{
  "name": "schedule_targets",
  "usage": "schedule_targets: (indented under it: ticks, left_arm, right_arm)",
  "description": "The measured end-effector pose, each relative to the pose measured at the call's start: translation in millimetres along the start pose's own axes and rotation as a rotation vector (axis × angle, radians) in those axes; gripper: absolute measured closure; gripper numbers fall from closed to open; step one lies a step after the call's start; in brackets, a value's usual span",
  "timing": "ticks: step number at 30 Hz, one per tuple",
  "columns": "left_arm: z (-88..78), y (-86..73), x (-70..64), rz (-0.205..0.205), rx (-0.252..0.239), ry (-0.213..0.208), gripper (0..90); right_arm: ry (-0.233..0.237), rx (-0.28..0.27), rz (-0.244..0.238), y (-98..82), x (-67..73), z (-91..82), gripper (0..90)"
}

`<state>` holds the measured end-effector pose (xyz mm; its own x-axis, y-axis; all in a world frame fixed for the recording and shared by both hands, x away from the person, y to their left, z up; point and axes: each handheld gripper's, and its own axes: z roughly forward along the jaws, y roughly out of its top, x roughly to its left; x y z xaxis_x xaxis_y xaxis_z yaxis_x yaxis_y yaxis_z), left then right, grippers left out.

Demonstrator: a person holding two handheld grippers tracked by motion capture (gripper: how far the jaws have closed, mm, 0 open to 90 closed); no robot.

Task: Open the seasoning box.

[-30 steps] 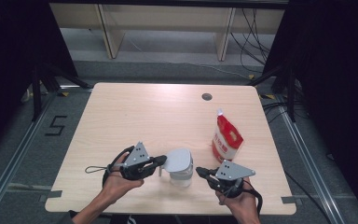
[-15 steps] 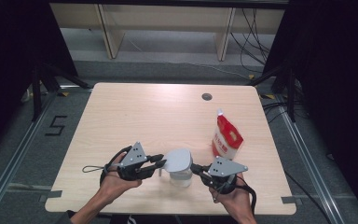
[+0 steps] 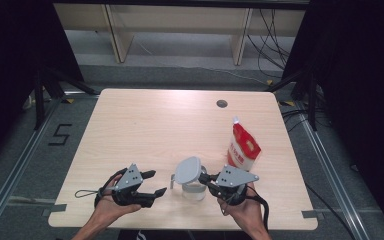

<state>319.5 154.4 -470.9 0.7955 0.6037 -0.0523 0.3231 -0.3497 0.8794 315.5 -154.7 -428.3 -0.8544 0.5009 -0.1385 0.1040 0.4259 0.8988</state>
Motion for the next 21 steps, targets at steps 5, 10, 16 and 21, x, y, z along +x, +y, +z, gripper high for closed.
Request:
schedule_targets:
  ticks: [5,10,16,21]
  left_arm:
    - [-1.9,-8.2,2.3,-0.039,0.013,0.010,20.8]
    - [-2.4,-13.6,4.5,-0.035,0.034,0.040,16.3]
    - [-1.1,-16.6,4.3,-0.065,0.041,0.054,16.2]
    - [-0.3,-18.9,8.4,-0.064,0.067,0.081,16.2]
  right_arm:
    - [0.004,-0.019,-0.013,6.9,3.0,4.6,89.1]
    - [0.011,-0.025,-0.019,12.2,6.3,8.4,89.1]
    - [0.021,-0.021,-0.028,19.0,10.8,18.7,88.8]
    - [0.049,-0.025,-0.066,26.1,16.5,28.7,88.8]
